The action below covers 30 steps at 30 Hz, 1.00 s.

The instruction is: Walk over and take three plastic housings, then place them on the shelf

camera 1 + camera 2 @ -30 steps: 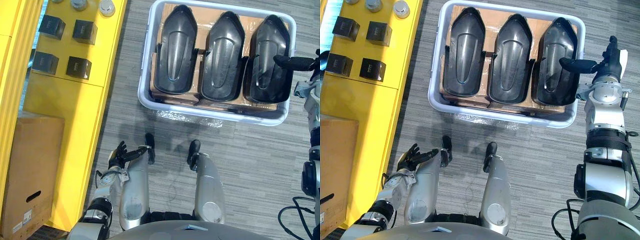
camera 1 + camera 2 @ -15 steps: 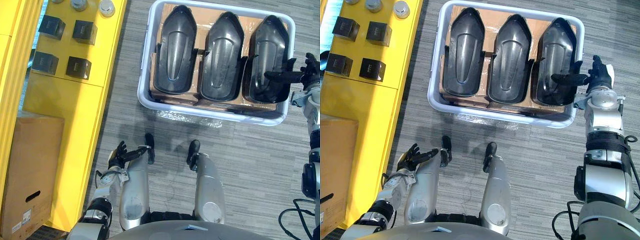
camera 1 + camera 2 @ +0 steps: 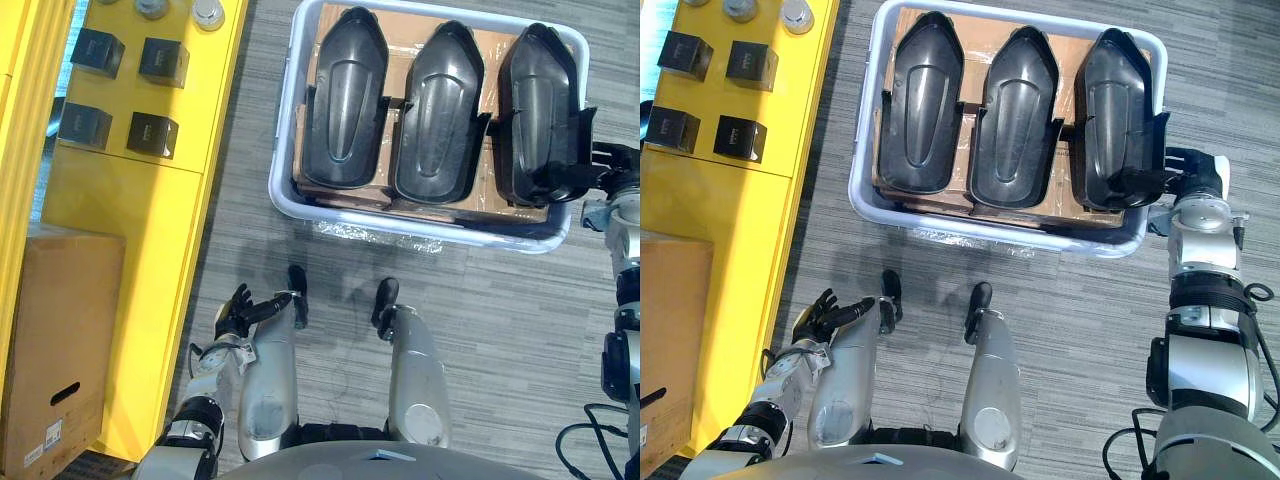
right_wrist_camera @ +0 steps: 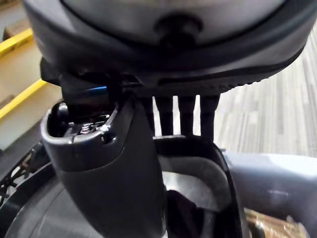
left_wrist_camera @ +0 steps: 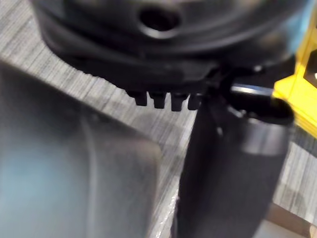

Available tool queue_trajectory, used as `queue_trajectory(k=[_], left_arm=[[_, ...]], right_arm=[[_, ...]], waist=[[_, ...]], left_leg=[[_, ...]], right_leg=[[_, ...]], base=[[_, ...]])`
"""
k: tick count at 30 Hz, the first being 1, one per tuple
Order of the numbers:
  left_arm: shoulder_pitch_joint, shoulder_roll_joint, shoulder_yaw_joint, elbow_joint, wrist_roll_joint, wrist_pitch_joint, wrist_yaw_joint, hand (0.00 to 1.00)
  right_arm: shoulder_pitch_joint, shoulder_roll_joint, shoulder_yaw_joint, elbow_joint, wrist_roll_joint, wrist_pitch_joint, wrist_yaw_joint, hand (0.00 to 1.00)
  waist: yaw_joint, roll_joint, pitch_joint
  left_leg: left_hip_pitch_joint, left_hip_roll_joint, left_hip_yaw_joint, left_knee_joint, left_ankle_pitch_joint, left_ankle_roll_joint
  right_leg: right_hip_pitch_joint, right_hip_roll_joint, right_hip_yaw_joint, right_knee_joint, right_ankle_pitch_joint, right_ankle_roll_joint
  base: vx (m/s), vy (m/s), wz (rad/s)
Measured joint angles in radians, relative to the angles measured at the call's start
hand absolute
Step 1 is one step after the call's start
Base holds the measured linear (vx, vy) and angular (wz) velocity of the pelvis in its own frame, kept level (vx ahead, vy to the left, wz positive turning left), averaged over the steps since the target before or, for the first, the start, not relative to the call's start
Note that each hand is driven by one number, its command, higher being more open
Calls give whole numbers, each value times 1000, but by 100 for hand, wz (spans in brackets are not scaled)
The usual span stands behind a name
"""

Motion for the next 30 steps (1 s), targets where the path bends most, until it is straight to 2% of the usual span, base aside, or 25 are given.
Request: queue_trajectory(k=[6,14,18,23,26,28,30], left_arm=[[0,3,9,-4,-79,4,6,100],[4,-1,17,-31,-97,-6,45,100],[23,-10,17,-58,-112,-27,69,100],[96,-23,9,-169,-112,-72,105,100],[138,-22,9,-281,-108,-84,153,100],[196,-19,22,-367,-94,-67,206,100],[235,-20,38,-416,-46,-46,239,100]], right_arm=[[28,33,3,-6,17,-9,9,0],[34,68,-13,-10,34,6,-103,0],[80,79,-25,-81,52,6,-179,0],[210,114,-137,-309,45,-48,-318,0],[351,148,-219,-541,-10,-91,-390,0],[462,241,-258,-704,-44,-143,-441,0],[518,288,-259,-778,-82,-165,-458,0]], waist=[[0,-3,-1],[9,-5,-2],[13,-6,-2],[4,-9,-3],[0,-17,-9],[-16,-38,-91],[-31,-48,-143]], left_leg=[[-19,1,-20,6,6,-9],[-30,3,-36,29,8,-10],[-7,3,-33,24,9,-9],[86,-1,-16,-35,17,-13],[168,-7,-1,-99,30,-23],[214,-14,3,-173,47,-34],[269,-15,6,-231,58,-40]], right_leg=[[-15,-2,-22,27,-16,-12],[-14,-3,-33,41,-20,-16],[7,-3,-33,37,-19,-16],[89,-1,-31,-12,-14,-9],[155,1,-29,-53,-11,-6],[190,7,-33,-110,-5,-5],[249,19,-41,-172,11,-3]], base=[[14,-47,8],[-20,-10,4],[0,0,0],[33,-14,-3],[83,-31,-6],[155,-41,-1],[227,-32,-4]])
